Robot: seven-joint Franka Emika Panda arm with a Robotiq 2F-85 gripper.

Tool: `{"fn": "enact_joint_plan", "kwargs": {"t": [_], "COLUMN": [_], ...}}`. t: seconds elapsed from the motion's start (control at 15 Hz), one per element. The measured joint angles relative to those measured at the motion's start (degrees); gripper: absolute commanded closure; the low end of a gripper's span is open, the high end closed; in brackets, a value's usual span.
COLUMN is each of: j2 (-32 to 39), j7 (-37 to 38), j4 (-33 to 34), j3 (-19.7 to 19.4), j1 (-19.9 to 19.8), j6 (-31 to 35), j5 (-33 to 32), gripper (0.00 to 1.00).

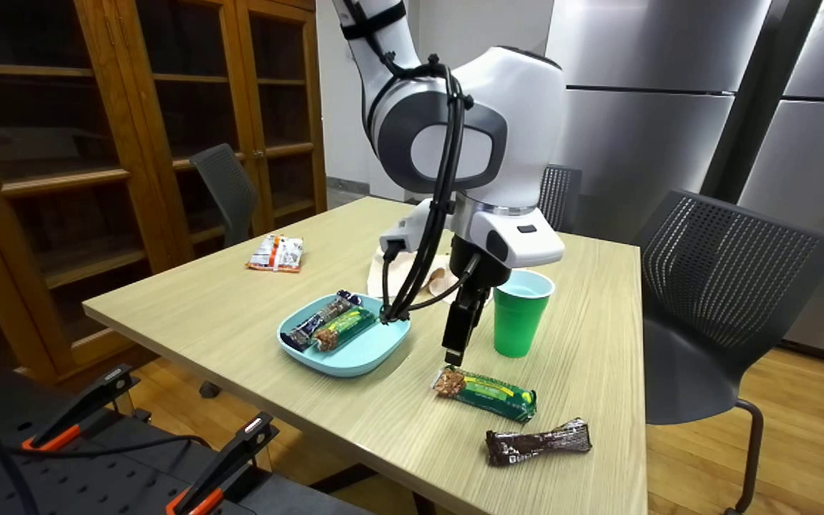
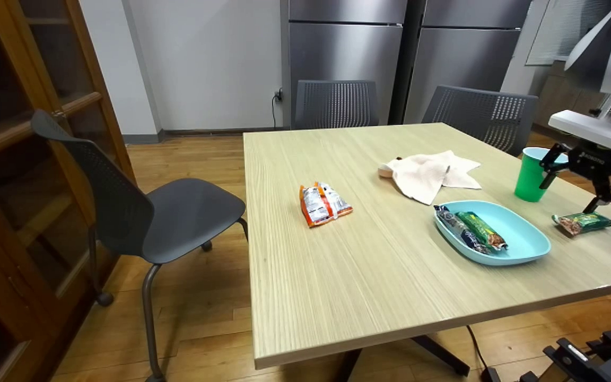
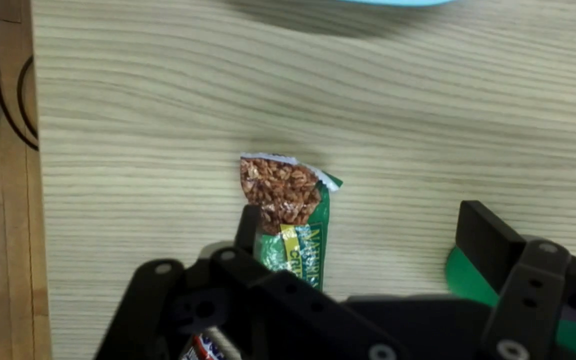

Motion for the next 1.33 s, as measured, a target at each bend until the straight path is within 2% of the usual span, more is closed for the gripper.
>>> {"fn": "enact_joint_plan", "kwargs": {"t": [0.6,1.07,1.13,1.2,1.33], "j2": [7.9,9.7,9.7,9.7,9.7], "j7": [0.1,0.1,0.1,0.1,0.1], "j4": [5.5,5.9,5.9,5.9,6.0], "j3": [-0.7,-0.7,-0.7,-0.7,-0.7], "j1": [-1.4,-1.4,-1.4,-1.4,-1.4], "j6": [-0.1,-0.1,0.0,0.0,0.1], "j5": [0.1,0.0,0.0,0.0,0.0], "gripper": [0.0,0.0,0.04,0.26,0.31]}}
